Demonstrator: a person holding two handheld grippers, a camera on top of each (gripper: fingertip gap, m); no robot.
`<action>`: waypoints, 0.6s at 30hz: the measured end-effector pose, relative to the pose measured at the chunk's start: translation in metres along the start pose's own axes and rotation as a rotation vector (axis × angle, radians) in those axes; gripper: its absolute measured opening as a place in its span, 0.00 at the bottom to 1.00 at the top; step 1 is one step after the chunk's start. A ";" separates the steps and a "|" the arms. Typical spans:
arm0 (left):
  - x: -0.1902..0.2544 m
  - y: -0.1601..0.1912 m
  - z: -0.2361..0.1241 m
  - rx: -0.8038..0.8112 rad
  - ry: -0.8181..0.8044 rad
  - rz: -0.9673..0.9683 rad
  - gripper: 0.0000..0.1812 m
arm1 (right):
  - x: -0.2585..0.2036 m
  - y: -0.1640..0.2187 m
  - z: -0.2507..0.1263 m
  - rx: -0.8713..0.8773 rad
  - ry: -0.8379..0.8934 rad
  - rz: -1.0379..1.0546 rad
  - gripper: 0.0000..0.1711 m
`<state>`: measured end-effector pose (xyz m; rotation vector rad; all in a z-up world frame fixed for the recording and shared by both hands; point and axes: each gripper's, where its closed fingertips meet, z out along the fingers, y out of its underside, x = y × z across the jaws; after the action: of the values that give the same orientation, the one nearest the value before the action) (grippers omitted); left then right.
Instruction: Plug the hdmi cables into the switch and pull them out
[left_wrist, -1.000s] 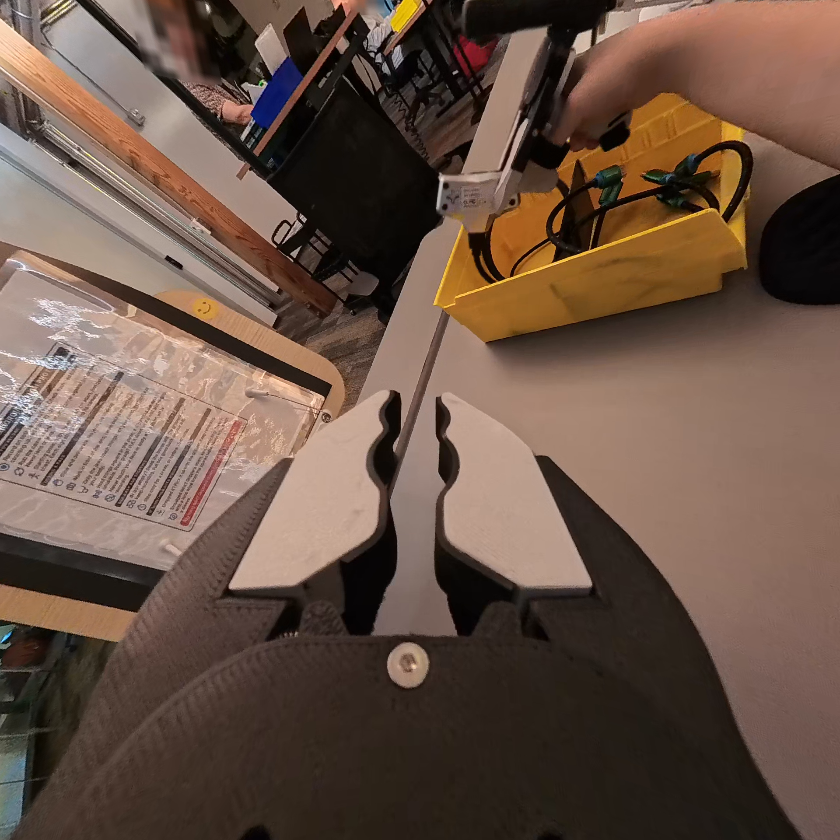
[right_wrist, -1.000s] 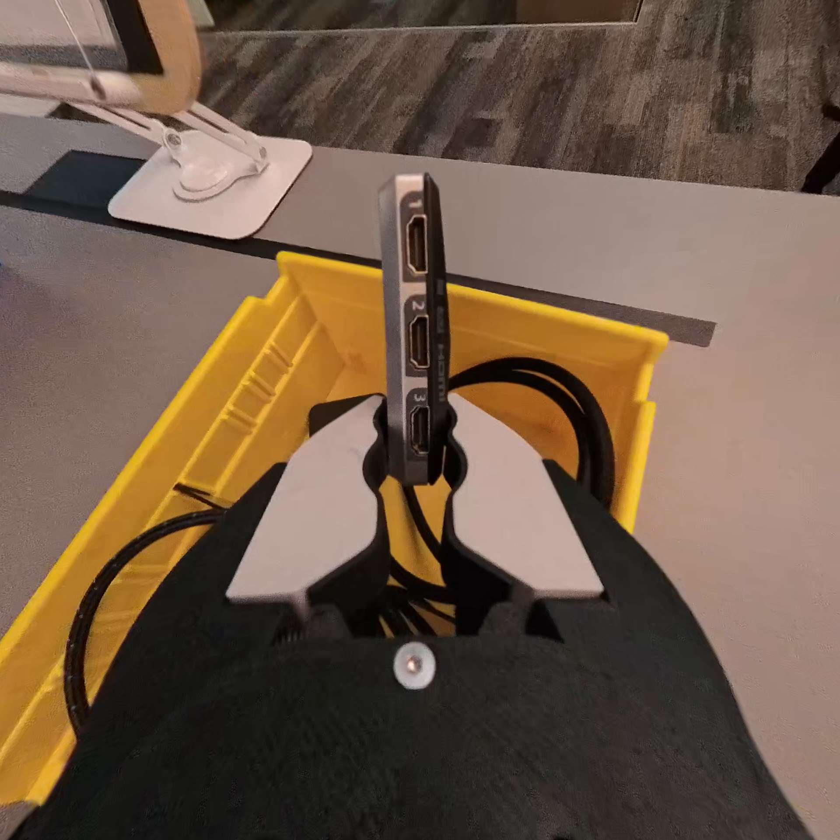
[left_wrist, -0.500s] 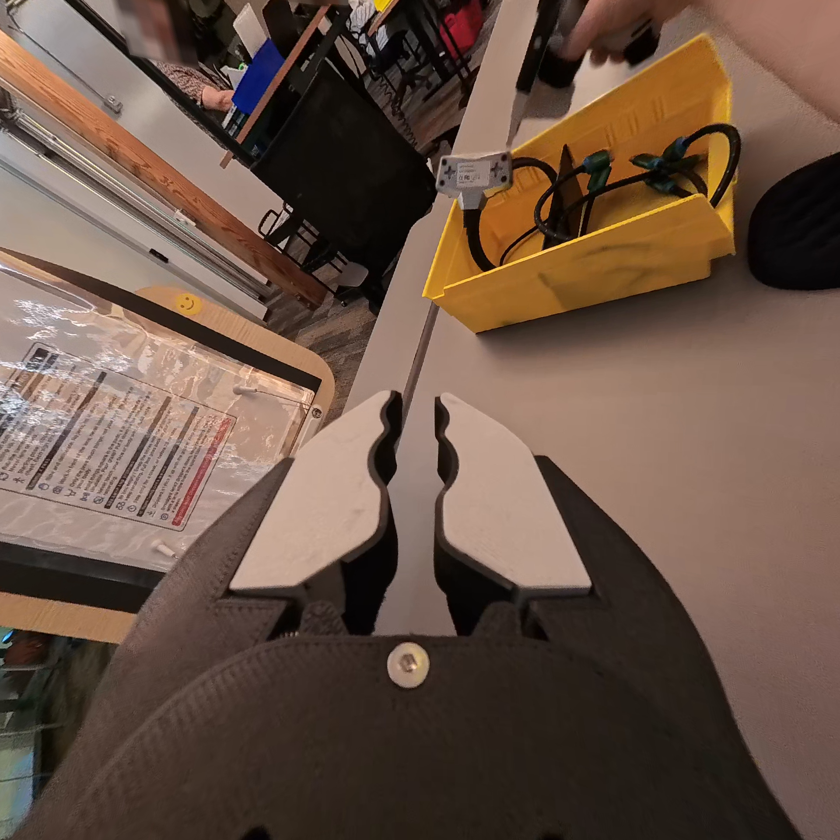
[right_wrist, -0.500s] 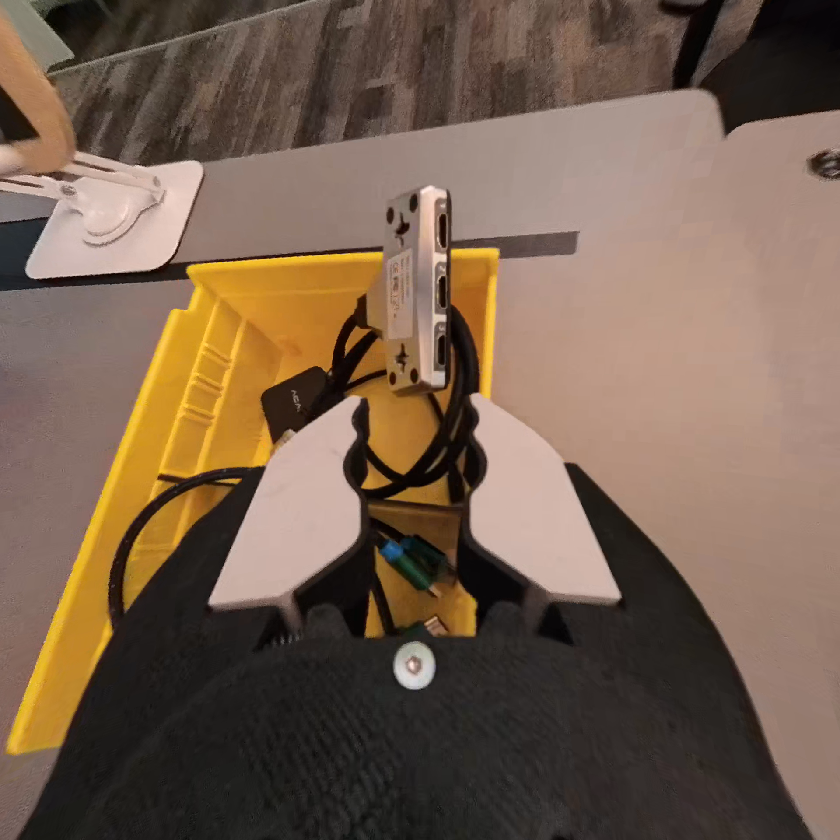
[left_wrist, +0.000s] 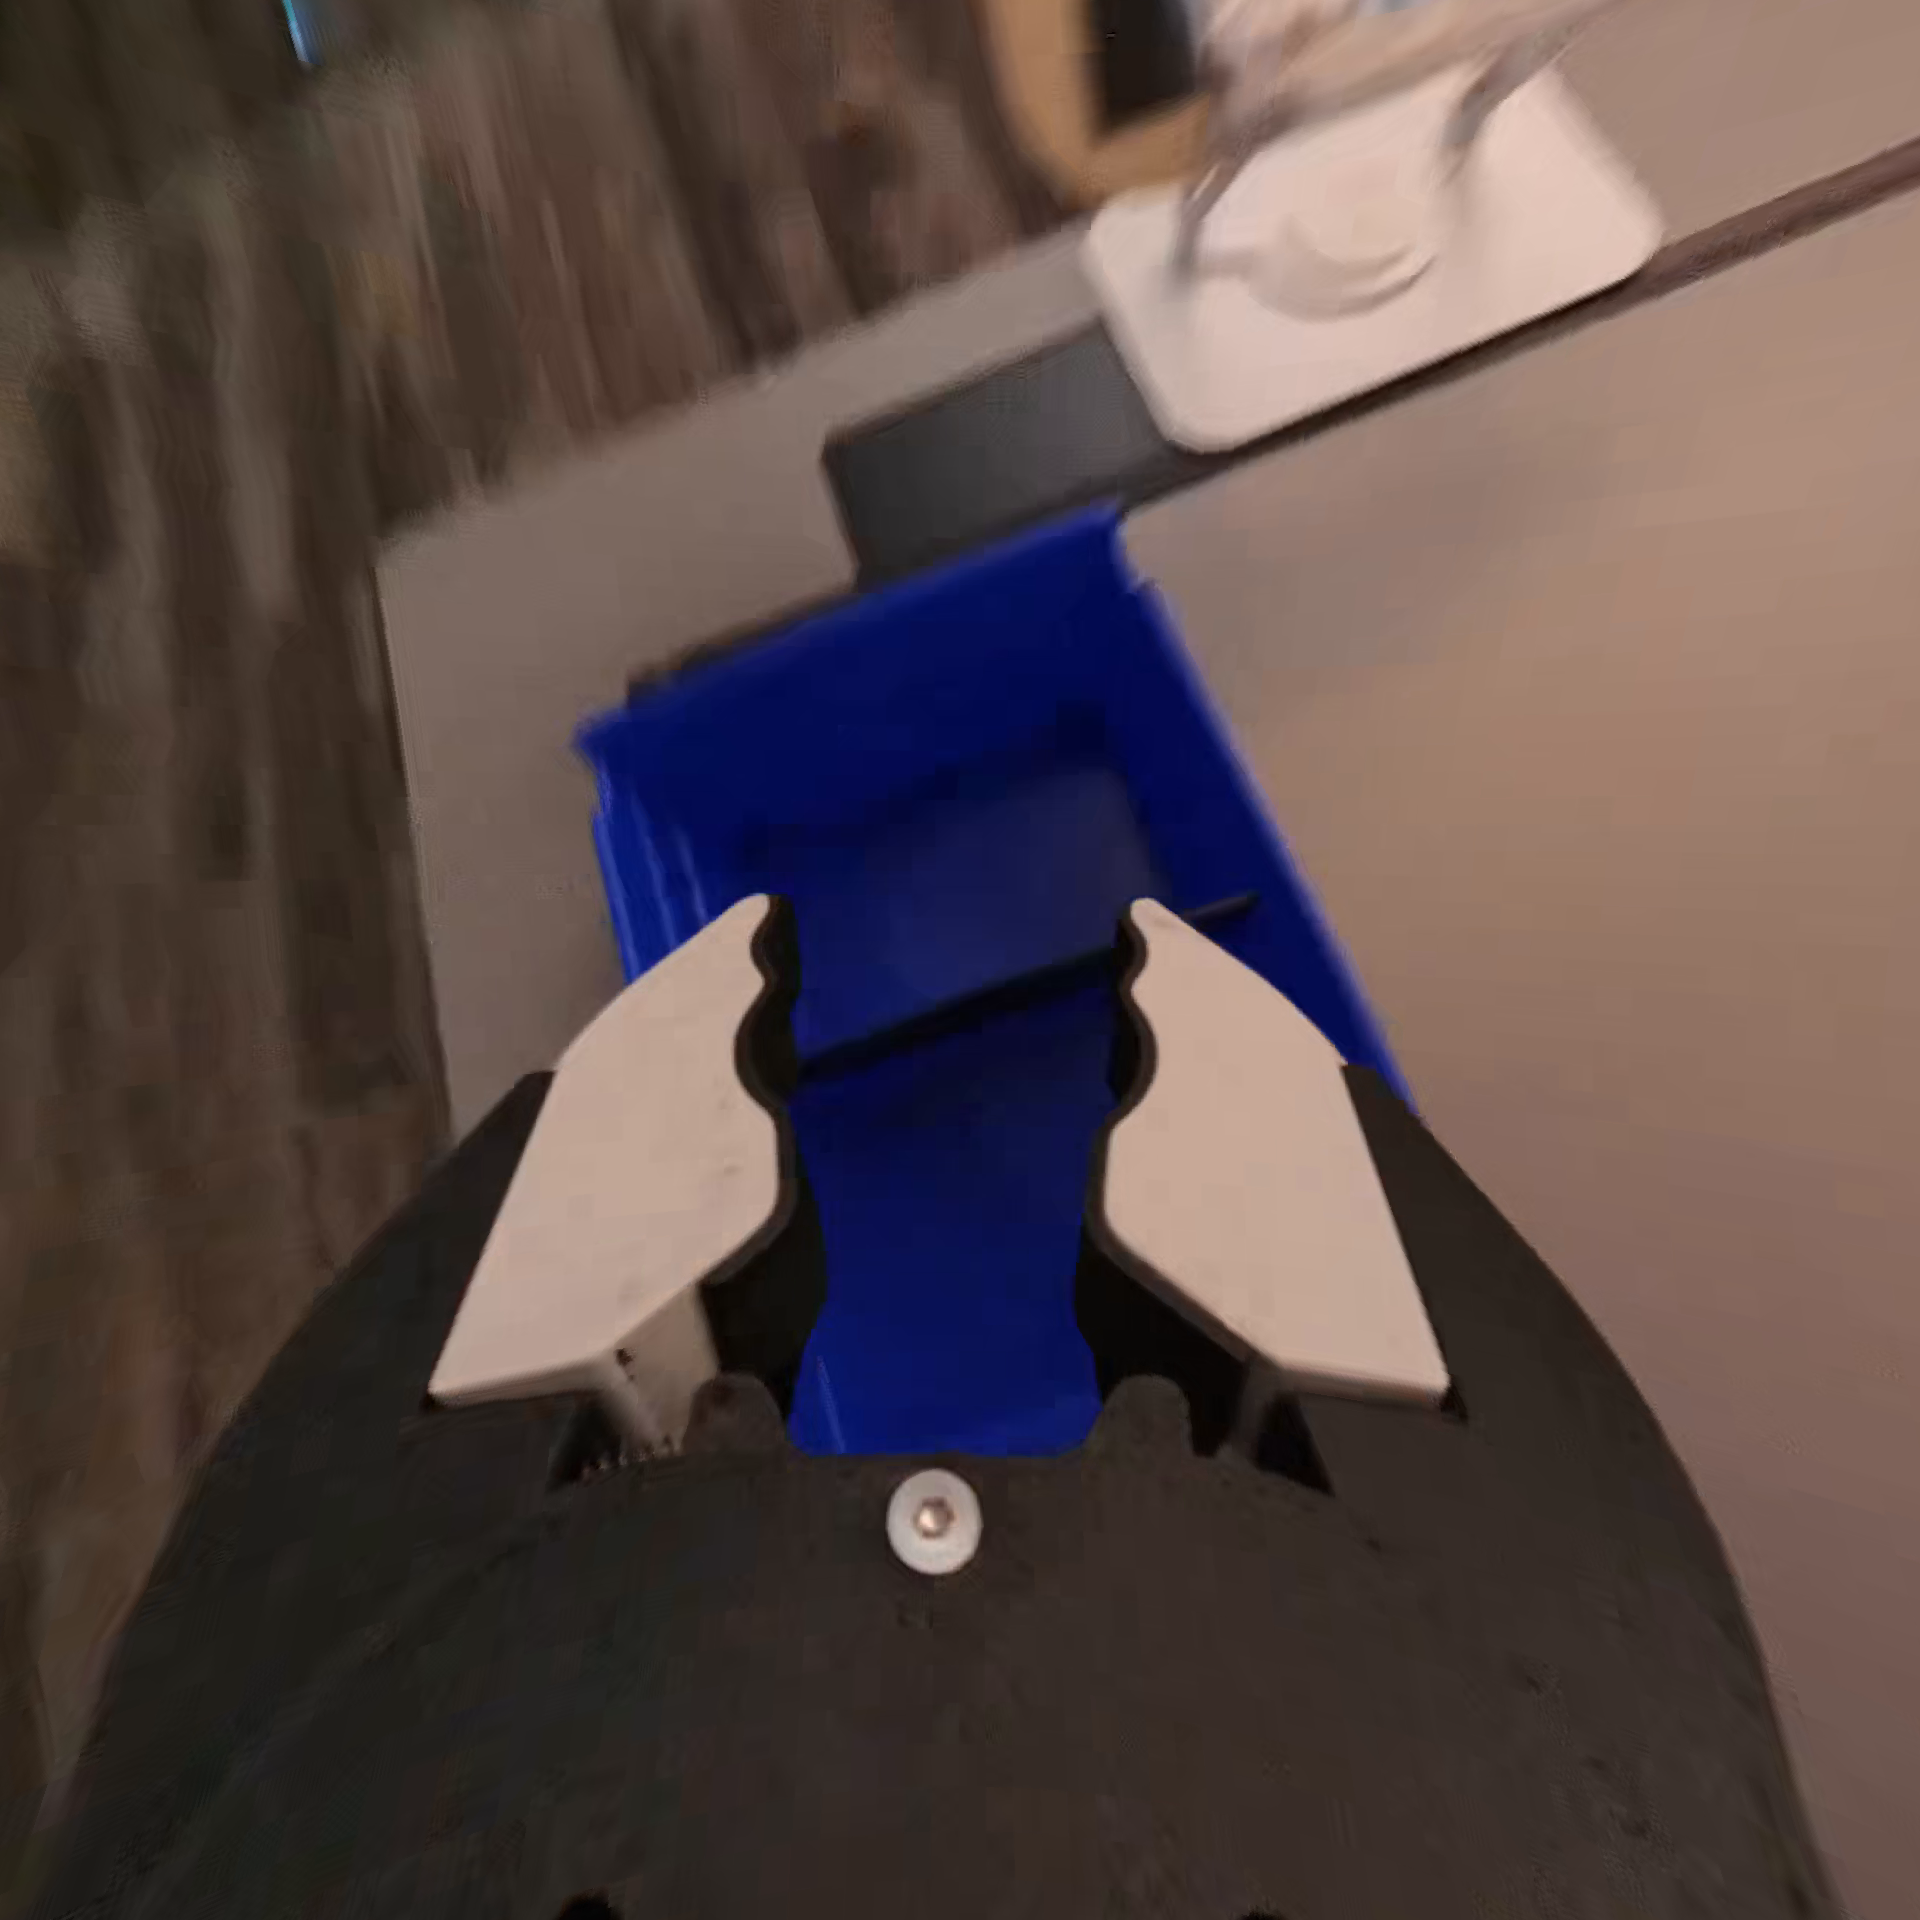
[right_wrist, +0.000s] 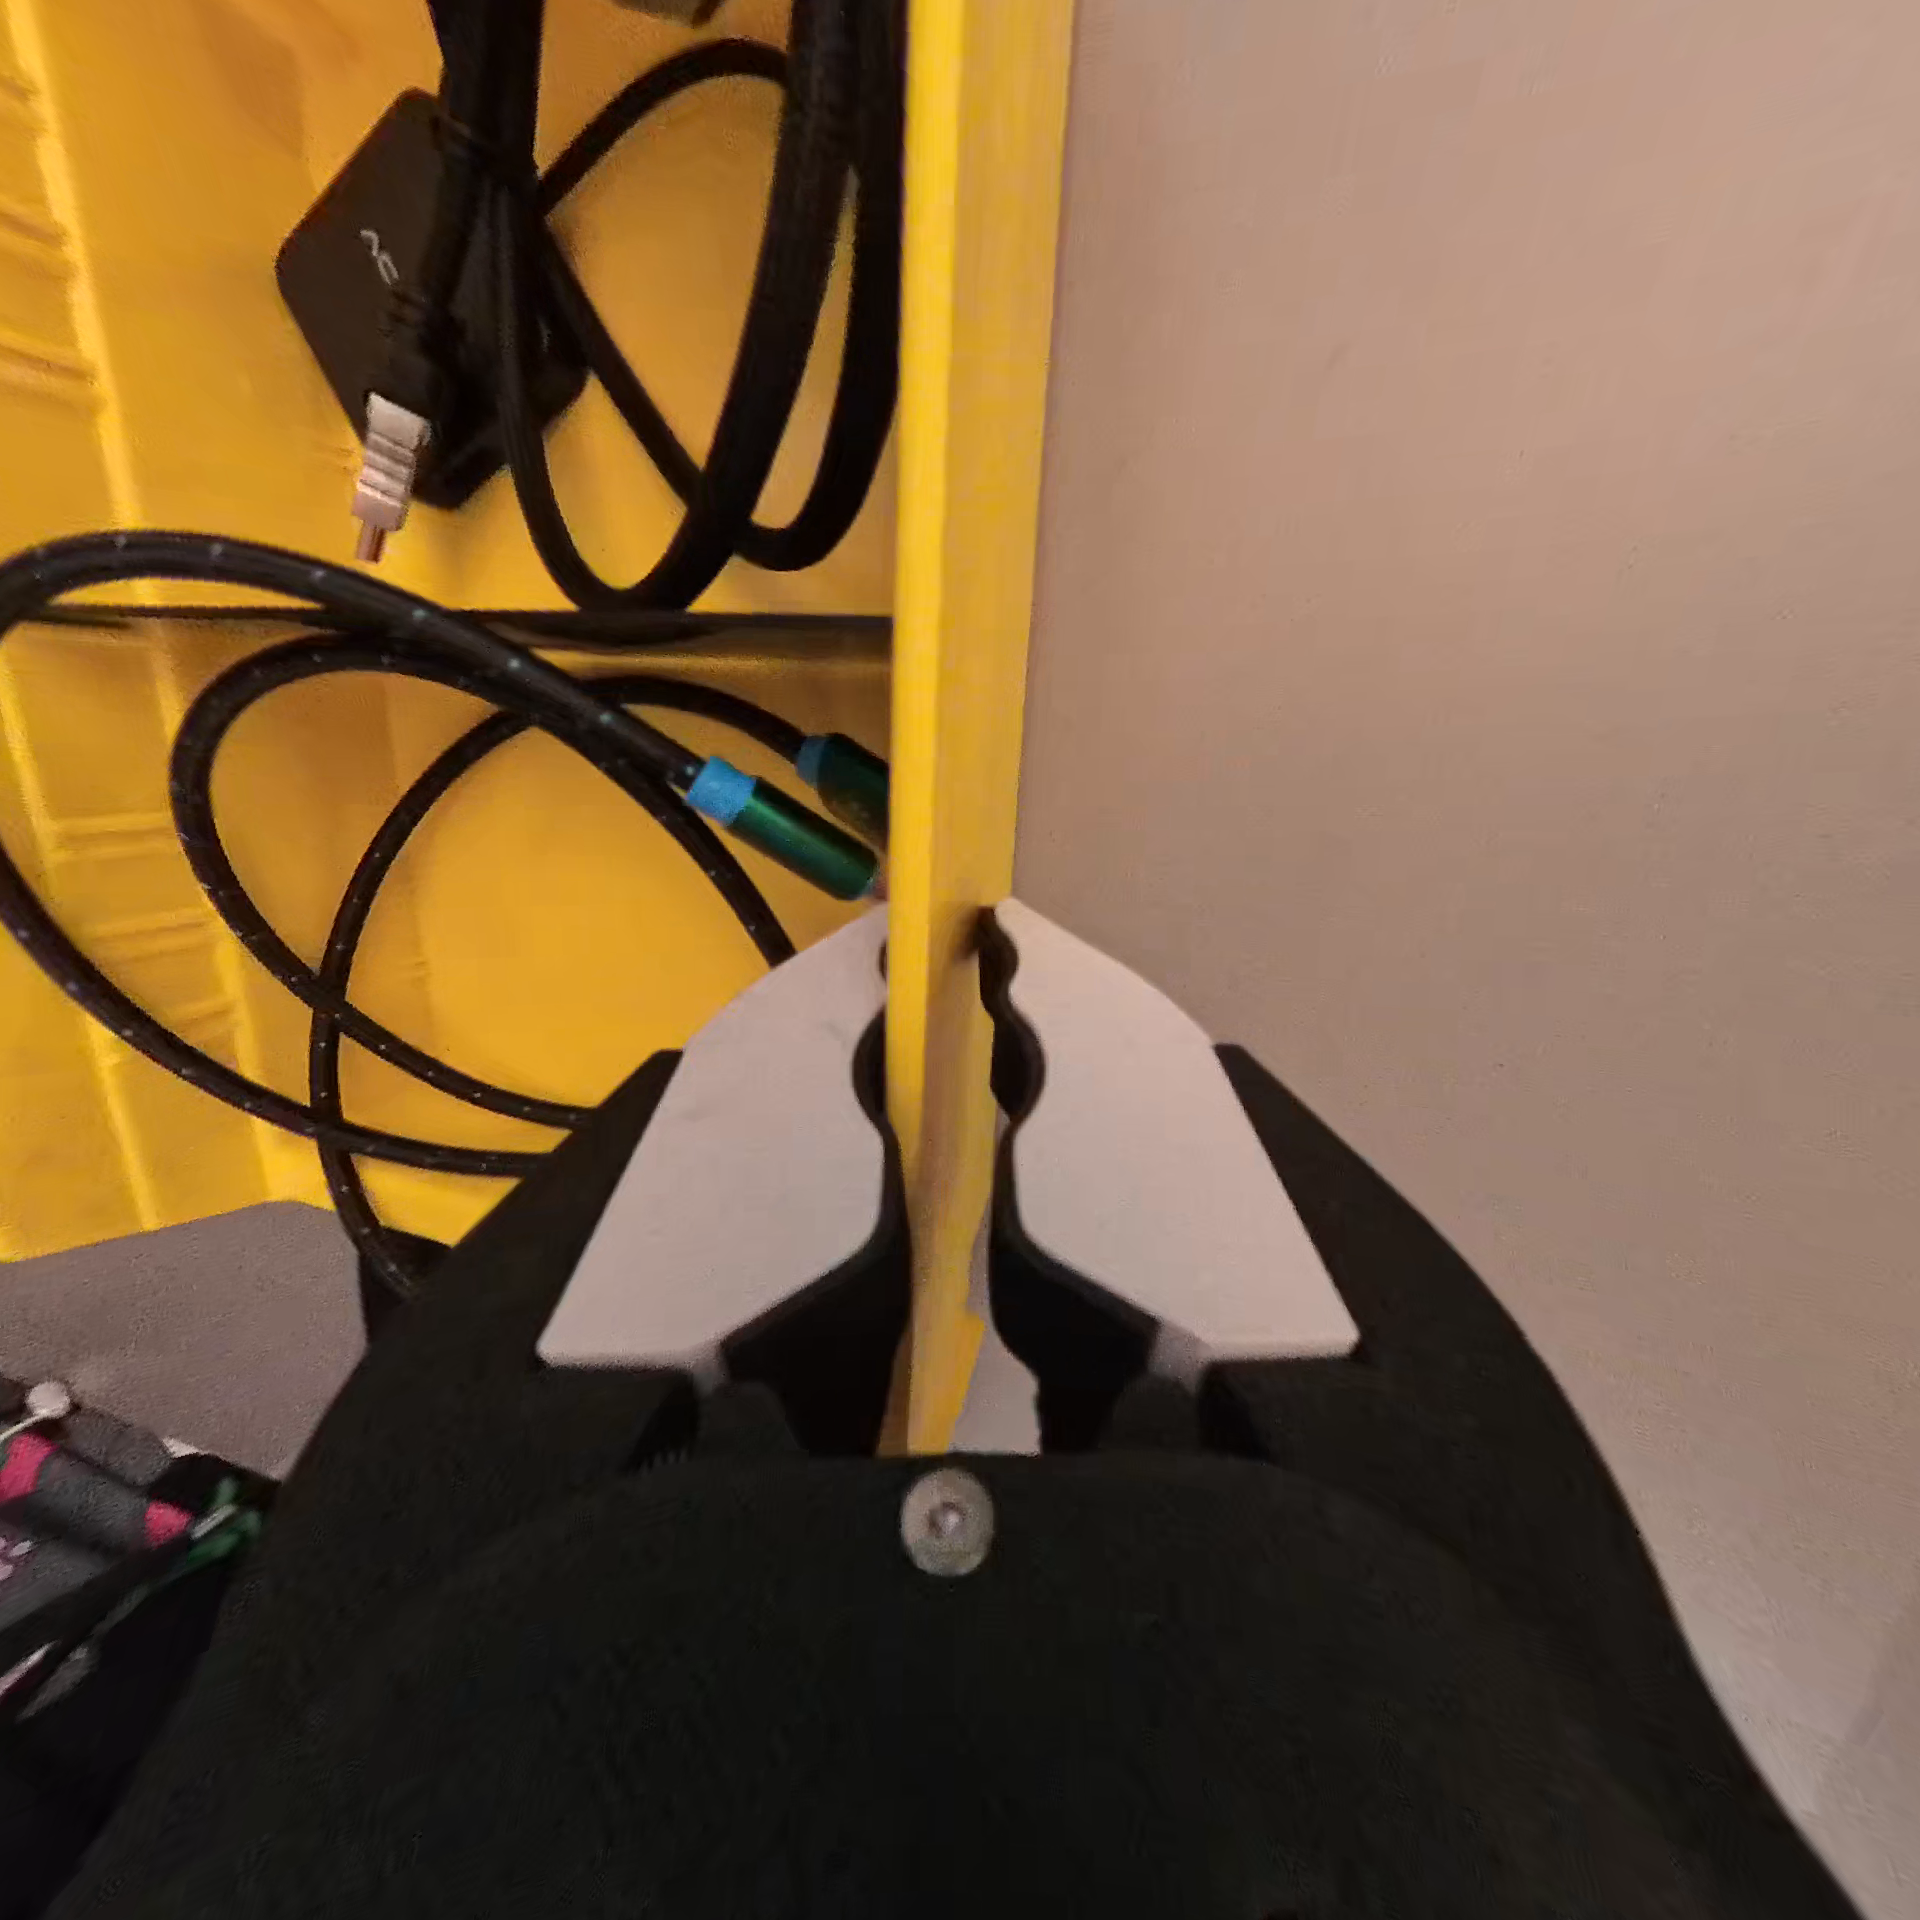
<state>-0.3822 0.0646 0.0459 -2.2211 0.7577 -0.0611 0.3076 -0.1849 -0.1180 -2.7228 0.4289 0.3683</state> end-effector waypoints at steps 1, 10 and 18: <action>-0.018 0.020 0.005 -0.075 0.000 -0.083 0.33 | 0.001 -0.001 0.002 -0.012 -0.008 0.022 0.06; -0.071 0.147 0.042 -0.520 0.105 -0.461 0.35 | -0.011 0.005 0.011 -0.116 0.024 -0.041 0.06; -0.042 0.200 0.072 -0.918 0.237 -0.325 0.03 | -0.065 0.011 0.027 -0.276 -0.011 -0.114 0.06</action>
<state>-0.4973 0.0294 -0.1342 -3.2482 0.5967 -0.1640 0.2384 -0.1681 -0.1254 -2.9941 0.2318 0.4393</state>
